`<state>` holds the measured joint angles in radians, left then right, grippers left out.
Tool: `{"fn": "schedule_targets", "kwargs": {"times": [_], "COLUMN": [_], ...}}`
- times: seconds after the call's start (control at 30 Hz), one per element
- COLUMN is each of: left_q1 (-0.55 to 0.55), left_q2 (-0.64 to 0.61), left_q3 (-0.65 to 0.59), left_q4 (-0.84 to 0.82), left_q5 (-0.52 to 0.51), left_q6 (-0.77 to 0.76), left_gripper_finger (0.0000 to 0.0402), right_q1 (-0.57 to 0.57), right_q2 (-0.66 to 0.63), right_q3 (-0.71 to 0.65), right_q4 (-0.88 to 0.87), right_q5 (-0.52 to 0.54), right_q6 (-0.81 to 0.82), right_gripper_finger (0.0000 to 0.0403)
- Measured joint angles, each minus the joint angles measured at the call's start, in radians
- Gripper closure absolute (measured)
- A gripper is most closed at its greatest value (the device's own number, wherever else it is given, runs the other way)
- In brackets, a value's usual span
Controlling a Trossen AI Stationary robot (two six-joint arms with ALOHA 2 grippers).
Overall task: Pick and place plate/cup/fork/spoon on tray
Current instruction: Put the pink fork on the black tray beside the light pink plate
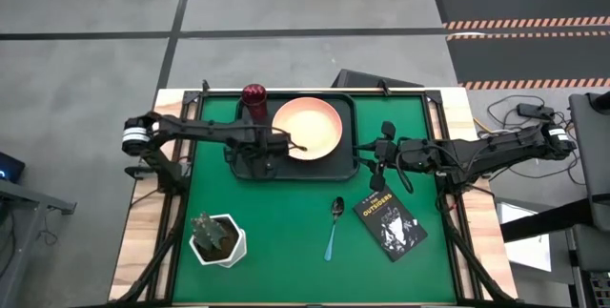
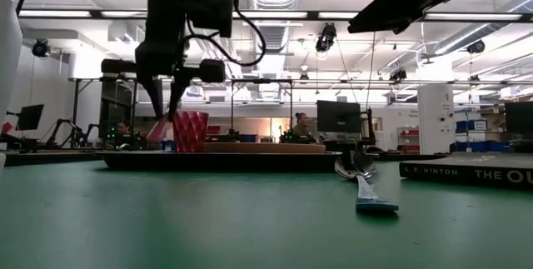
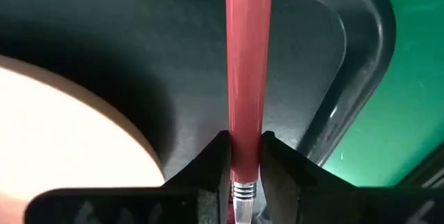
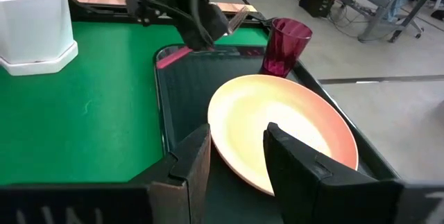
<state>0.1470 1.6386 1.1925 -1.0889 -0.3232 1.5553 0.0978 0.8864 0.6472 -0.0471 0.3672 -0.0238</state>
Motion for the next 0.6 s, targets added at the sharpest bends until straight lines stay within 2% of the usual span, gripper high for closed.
{"fn": "schedule_targets", "kwargs": {"times": [0.23,0.4,0.6], "left_q1": [0.092,0.135,0.155], "left_q2": [-0.001,-0.001,-0.001], "left_q3": [-0.026,-0.026,-0.038], "left_q4": [0.065,0.068,0.101], "left_q5": [0.114,0.127,0.135], "left_q6": [0.114,0.232,0.24], "left_gripper_finger": [0.0354,0.0353,0.0353], "right_q1": [0.0,0.0,0.0], "right_q2": [0.0,0.0,0.0], "right_q3": [0.0,0.0,0.0], "right_q4": [0.0,0.0,0.0], "right_q5": [0.0,0.0,0.0], "right_q6": [0.0,-0.003,-0.006], "right_gripper_finger": [0.028,0.028,0.028]}}
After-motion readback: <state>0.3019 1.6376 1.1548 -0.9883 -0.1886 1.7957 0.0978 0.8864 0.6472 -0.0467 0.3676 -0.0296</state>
